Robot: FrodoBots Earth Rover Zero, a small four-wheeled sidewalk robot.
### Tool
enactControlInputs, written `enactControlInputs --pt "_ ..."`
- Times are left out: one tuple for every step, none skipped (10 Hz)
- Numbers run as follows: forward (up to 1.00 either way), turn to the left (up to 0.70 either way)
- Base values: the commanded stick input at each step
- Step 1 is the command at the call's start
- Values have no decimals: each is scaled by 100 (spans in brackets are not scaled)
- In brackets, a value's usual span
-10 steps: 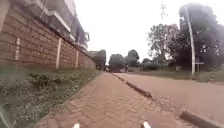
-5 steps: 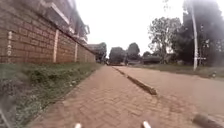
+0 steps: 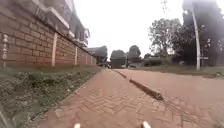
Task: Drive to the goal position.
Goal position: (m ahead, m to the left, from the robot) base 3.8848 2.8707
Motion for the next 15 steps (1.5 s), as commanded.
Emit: enactControlInputs --pt "50 12" --pt "50 28" --pt "50 27" --pt "50 20" --pt "50 6" --pt "50 0" --pt "50 0" --pt "50 8" --pt "50 16" --pt "50 14" --pt "50 16" --pt "50 21" --pt "50 21" --pt "50 17" --pt "50 0"
